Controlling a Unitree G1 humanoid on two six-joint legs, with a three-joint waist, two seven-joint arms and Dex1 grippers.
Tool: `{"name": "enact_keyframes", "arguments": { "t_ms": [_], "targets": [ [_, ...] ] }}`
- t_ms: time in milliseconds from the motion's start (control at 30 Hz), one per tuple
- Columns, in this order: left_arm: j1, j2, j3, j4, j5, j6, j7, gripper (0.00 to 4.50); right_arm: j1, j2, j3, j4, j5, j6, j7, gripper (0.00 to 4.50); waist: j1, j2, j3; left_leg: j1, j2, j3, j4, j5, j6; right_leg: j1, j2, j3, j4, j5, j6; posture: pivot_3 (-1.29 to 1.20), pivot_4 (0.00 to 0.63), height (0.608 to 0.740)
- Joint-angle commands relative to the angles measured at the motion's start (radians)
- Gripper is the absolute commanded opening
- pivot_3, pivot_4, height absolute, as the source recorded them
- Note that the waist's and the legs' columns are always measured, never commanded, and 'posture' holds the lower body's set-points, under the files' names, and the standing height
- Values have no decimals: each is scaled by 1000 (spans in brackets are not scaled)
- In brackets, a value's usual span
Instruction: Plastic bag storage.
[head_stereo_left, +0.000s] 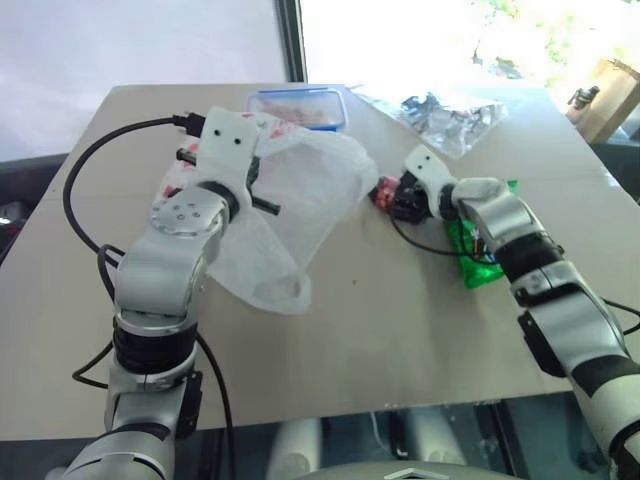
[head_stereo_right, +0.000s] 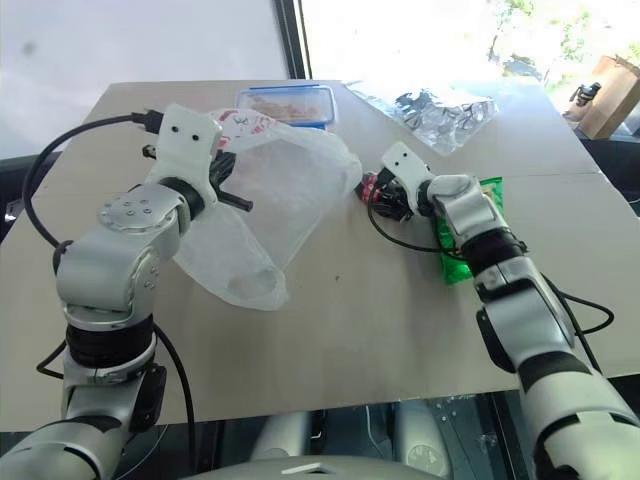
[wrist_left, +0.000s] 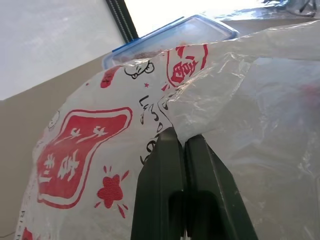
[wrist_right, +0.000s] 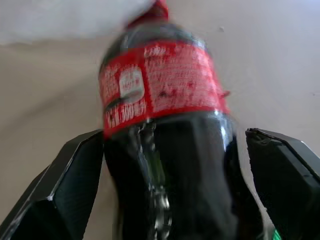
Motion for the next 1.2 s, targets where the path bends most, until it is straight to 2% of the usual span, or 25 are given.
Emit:
{"name": "enact_keyframes", "arguments": {
  "t_ms": [33, 67, 100, 233, 300, 333, 433, 500, 567, 700, 800, 933, 1033, 1100, 1200],
  "targets": [
    [-29, -14, 4, -1, 46, -9, 48, 0, -46, 23, -8, 139, -48, -79, 25, 3720, -2, 0, 0, 0, 0, 0, 0, 0, 0, 0, 0, 0, 1, 0, 0, 0, 150, 740],
    [-34, -21, 5, 2, 49, -5, 54, 0, -51, 23, -13, 149, -51, -84, 41, 3253, -2, 0, 0, 1, 0, 0, 0, 0, 0, 0, 0, 0, 2, 0, 0, 0, 150, 740],
    [-38, -30, 5, 5, 52, -8, 59, 0, -52, 17, -16, 140, -54, -85, 60, 3131, -2, 0, 0, 1, 0, 0, 0, 0, -1, 0, 0, 0, 2, 0, 0, 0, 150, 740],
    [-49, -58, -1, 21, 53, -16, 63, 0, -3, -37, -47, -65, -30, -12, 143, 3132, 1, 0, 0, 0, 0, -1, 0, 1, -1, -1, 0, -1, 3, 0, 0, 0, 150, 740],
    [-66, -72, 6, 46, 51, -26, 64, 0, 64, -89, -71, -294, 5, 101, 184, 3132, 8, 1, 1, -1, 0, -1, 0, 1, -2, -1, 0, -1, 3, 0, 0, 0, 150, 740],
    [-91, -87, 22, 80, 45, -37, 66, 0, 137, -151, -95, -514, 50, 211, 220, 3132, 6, 2, 2, -3, 0, -2, 0, 2, -3, -3, 0, -1, 2, 0, 0, 0, 150, 740],
    [-135, -106, 31, 154, 43, -75, 58, 0, 302, -279, -162, -960, 153, 457, 266, 3132, 30, 3, 3, -24, -1, -2, 5, 4, -6, -23, 0, -3, 9, 0, 0, 0, 150, 740],
    [-144, -113, 18, 187, 50, -96, 57, 0, 382, -319, -204, -1117, 204, 552, 251, 3132, 33, 3, 3, -29, 0, -2, 7, 4, -6, -28, 0, -1, 14, 0, 0, 0, 150, 740],
    [-151, -130, 6, 200, 45, -109, 51, 0, 457, -333, -233, -1205, 214, 614, 199, 3132, 28, 3, 3, -30, 0, -1, 8, 4, -6, -29, 0, -1, 13, 0, 0, 0, 150, 740],
    [-152, -147, -27, 184, 16, -121, 0, 0, 473, -238, -262, -1312, 264, 733, 90, 3132, 22, 3, 3, -30, 0, -1, 14, 1, -2, -29, 1, -1, 16, 0, 0, 0, 150, 740],
    [-158, -154, -20, 161, -52, -101, -77, 0, 408, -163, -201, -1286, 253, 744, 28, 3132, 10, 4, 4, -29, 0, -2, 17, 2, -2, -29, 2, -1, 21, 0, 0, 0, 150, 740],
    [-176, -166, 15, 134, -137, -57, -142, 0, 287, -54, -69, -1098, 187, 641, -32, 3132, 1, 3, 4, -26, 0, -1, 18, 3, -3, -29, 2, 0, 27, 0, 0, 0, 150, 740],
    [-202, -198, 72, 113, -198, 19, -148, 0, 151, 100, 31, -787, 109, 446, -67, 3132, -4, 3, 4, -24, 1, -1, 18, 3, -4, -29, 3, 1, 29, 0, 0, 0, 150, 740],
    [-209, -206, 89, 98, -220, 52, -143, 0, 93, 168, 49, -632, 74, 335, -83, 3132, -9, 3, 4, -24, 1, -1, 17, 3, -4, -29, 3, 1, 30, 0, 0, 0, 150, 740],
    [-188, -250, 143, 36, -272, 141, -140, 0, -17, 317, 44, -262, 10, -30, -169, 3132, -14, 2, 5, -25, 1, -1, 16, 5, -6, -29, 3, 1, 28, 0, 0, 0, 150, 740]
  ]
}}
